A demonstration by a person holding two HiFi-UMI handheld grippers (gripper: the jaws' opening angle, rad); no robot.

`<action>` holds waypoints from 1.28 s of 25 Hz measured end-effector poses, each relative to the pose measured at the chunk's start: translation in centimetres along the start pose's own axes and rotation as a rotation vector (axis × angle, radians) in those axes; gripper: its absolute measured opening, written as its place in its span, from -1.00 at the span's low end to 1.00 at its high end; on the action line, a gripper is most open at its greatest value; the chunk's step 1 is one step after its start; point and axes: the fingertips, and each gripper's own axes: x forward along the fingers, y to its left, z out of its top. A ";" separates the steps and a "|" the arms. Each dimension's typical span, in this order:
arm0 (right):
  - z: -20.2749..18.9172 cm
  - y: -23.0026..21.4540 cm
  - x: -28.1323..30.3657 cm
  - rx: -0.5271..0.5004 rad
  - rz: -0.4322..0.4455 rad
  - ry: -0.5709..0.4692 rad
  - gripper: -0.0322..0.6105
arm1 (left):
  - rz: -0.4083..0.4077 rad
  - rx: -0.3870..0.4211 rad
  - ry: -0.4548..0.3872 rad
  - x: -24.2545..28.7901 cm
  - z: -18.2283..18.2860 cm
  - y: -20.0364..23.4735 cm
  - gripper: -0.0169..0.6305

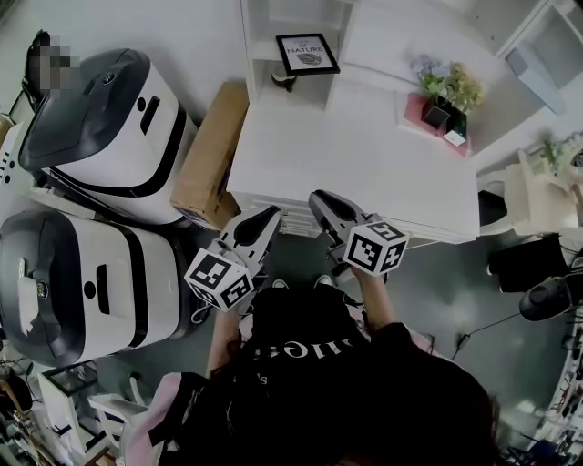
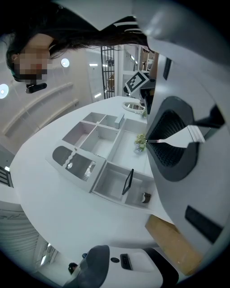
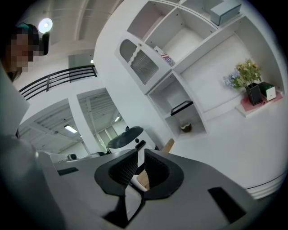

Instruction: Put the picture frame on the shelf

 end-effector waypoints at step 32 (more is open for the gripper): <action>4.1 -5.2 -7.3 -0.053 0.031 0.004 -0.72 | -0.021 0.032 0.030 9.3 -0.2 -6.1 -0.86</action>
